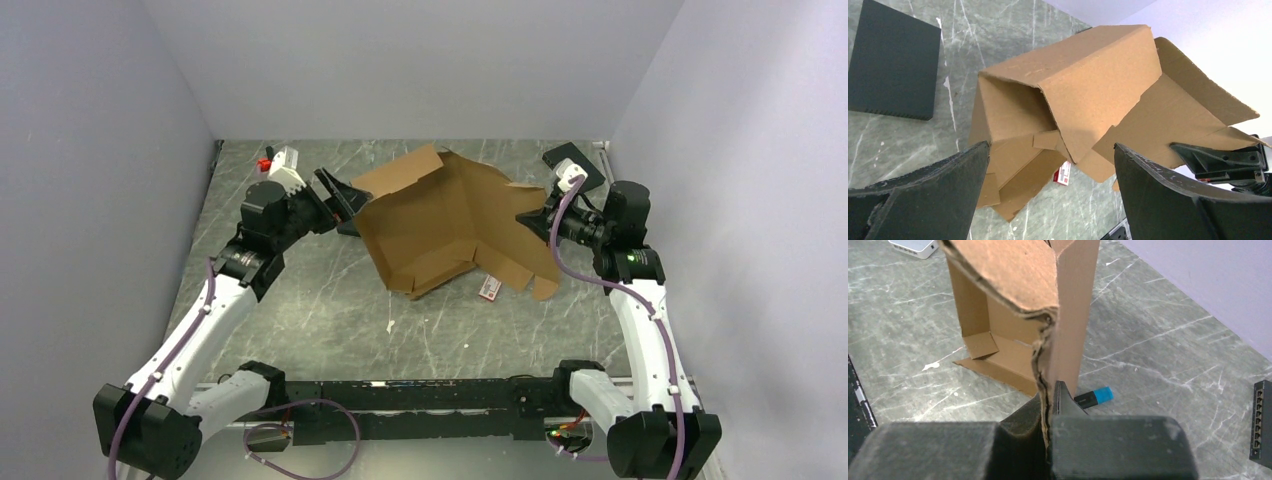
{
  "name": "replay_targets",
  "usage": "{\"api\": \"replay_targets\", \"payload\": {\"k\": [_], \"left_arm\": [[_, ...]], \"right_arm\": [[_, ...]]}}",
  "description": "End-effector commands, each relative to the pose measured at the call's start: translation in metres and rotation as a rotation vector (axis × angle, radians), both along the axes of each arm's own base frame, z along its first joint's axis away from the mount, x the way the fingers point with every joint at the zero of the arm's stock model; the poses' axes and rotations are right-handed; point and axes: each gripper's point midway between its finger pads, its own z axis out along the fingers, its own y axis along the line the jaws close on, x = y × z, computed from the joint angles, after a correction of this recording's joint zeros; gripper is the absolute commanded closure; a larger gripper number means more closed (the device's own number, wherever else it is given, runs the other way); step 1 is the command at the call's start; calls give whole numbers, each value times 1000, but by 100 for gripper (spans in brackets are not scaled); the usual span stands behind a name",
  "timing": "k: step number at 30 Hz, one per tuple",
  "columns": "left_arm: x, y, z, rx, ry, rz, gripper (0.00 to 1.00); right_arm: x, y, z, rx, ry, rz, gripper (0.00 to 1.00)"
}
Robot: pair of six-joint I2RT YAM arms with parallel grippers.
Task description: Fold the paper box
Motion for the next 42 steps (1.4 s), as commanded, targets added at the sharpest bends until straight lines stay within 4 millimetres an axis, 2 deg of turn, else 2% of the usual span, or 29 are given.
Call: {"api": "replay_targets", "payload": {"k": [1,9,18,27,31,38,42], "left_arm": [[8,-7,19,-70,-55,-12,0],[11,-5,27,-59,-64,-4,1],[17,-11,19,-89,31,1,1],[15,-15,22,-150,108,46,1],[15,-23,17,-144,162,51,6],[10,-36,16,-113,156,25,14],[7,-43,10,-85,157,4,16]], "right_arm": [[-10,9,12,8,-56,68,100],[3,-2,8,-7,-48,-26,100],[-15,17,11,27,-47,113,100],[-13,20,6,17,-45,108,100],[-11,19,5,16,-42,96,100],[-8,23,1,9,-34,84,100],[-6,22,0,7,-29,74,100]]}}
